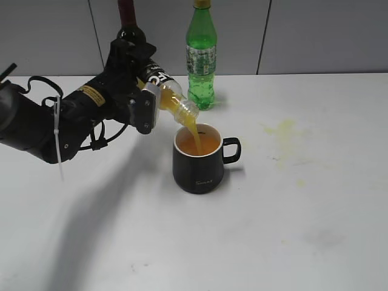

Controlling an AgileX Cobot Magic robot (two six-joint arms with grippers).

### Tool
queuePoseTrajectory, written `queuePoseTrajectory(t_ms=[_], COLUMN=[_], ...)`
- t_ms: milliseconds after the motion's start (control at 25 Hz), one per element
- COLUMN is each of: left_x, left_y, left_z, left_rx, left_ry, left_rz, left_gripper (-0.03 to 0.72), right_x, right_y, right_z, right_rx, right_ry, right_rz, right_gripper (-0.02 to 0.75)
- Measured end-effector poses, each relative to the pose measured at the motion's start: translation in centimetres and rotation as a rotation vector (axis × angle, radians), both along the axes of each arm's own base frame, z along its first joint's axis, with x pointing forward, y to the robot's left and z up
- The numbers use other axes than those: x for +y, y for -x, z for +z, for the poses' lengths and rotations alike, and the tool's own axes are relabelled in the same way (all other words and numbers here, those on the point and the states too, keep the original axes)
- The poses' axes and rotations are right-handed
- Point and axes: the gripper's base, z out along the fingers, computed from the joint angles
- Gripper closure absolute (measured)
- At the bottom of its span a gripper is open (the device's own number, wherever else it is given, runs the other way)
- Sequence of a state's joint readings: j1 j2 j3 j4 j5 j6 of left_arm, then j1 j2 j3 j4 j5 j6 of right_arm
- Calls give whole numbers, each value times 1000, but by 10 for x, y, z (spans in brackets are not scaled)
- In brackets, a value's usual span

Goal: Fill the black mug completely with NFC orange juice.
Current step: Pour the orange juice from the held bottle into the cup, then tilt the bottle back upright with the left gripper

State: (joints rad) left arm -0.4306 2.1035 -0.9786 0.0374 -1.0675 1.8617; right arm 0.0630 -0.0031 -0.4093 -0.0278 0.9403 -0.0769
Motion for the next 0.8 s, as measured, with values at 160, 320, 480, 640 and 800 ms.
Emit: queuePoseTrajectory(t_ms=[160, 320, 480, 640, 800], left_x=[0, 0, -1, -2, -3], left_y=[0, 0, 1, 1, 2], left_z=[0, 0, 2, 3, 4], left_rx=[-16, -27, -55, -68, -89], left_ry=[-32, -46, -59, -67, -69], left_rz=[1, 0, -9, -27, -33], left_gripper=[219, 219, 219, 219, 219], right_x=[0, 0, 0, 0, 0], right_y=[0, 0, 0, 0, 0], right_z=[0, 0, 0, 0, 0], right_rx=[0, 0, 0, 0, 0], right_ry=[0, 0, 0, 0, 0], right_rz=[0, 0, 0, 0, 0], right_gripper=[146, 146, 146, 146, 146])
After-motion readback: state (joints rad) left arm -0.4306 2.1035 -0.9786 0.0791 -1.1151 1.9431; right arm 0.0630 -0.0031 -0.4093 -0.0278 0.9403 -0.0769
